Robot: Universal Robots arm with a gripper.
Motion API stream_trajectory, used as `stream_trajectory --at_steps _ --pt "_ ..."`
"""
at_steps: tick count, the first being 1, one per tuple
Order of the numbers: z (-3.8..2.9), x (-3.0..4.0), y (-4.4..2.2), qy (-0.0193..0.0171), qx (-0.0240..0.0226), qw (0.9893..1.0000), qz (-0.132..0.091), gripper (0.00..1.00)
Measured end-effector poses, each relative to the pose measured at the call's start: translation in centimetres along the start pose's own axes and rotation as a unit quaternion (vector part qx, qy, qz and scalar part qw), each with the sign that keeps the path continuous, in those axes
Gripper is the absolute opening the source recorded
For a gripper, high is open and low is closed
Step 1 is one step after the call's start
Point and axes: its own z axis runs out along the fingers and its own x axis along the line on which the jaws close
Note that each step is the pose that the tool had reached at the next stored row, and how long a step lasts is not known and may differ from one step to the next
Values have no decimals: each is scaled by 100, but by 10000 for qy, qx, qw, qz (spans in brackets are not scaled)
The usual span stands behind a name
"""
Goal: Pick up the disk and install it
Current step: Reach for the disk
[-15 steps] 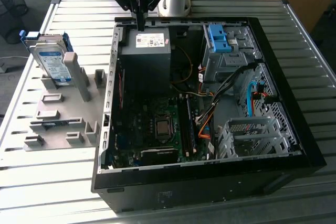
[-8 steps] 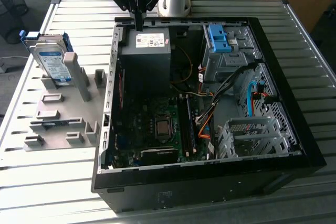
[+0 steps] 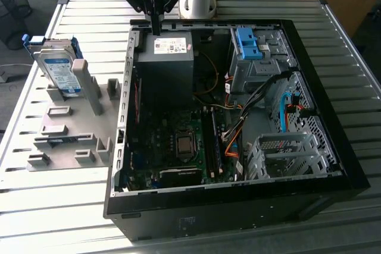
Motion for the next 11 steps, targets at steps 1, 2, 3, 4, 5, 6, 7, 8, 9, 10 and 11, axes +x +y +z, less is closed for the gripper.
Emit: stream_trajectory --at_steps 1,2,3,4,5,6,7,8,9,10,11 --pt "0 5 0 0 0 10000 0 11" --pt "0 9 -1 0 0 10000 0 11" --pt "1 14 -1 0 0 10000 0 11" --pt "1 19 -2 0 0 10000 0 11" --pt "1 25 -2 0 0 10000 0 11" --pt "1 30 -2 0 0 10000 0 11" --pt "1 35 -3 0 0 10000 0 11" --pt "1 41 -3 0 0 10000 0 11" --pt "2 46 -4 0 0 10000 0 11" --pt "2 52 -4 0 0 10000 0 11" --pt "2 57 -4 0 0 10000 0 11"
